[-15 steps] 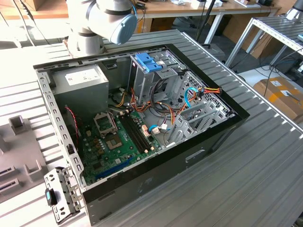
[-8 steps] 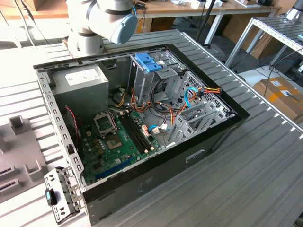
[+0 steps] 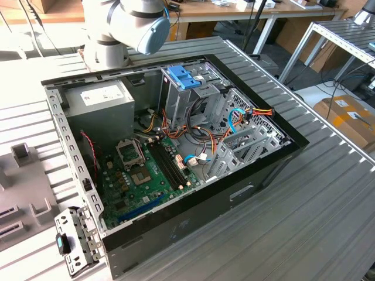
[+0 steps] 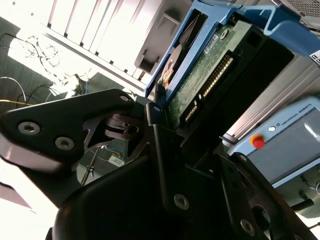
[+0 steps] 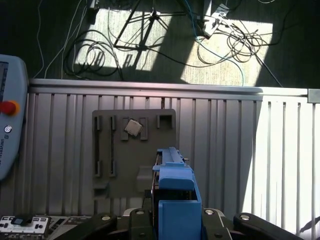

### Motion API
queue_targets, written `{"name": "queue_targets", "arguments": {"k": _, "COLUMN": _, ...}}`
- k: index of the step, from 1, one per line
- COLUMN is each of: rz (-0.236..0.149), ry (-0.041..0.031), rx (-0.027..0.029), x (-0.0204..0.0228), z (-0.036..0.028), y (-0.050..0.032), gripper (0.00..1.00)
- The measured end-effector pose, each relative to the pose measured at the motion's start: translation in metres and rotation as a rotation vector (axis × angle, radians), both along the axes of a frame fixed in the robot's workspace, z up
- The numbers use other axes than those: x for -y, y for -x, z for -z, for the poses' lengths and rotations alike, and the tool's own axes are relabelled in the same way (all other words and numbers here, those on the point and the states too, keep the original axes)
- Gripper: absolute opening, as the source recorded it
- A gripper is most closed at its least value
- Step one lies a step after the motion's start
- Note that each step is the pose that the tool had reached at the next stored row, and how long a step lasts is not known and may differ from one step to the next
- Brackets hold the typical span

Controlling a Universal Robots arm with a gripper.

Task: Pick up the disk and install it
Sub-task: 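Pick up the disk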

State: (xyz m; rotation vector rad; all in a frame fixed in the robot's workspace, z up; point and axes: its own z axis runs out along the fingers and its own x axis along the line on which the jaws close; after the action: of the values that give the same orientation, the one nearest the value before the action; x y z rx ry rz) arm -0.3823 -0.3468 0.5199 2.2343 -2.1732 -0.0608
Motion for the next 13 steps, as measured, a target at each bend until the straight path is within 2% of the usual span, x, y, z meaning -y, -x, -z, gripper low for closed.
{"name": "queue_targets", "arguments": {"k": 13, "rz": 0.000, "ry": 0.0000, "rx": 0.0000, "x": 0.0022, "z": 0.0000, "y": -0.0132, "gripper": 0.36}}
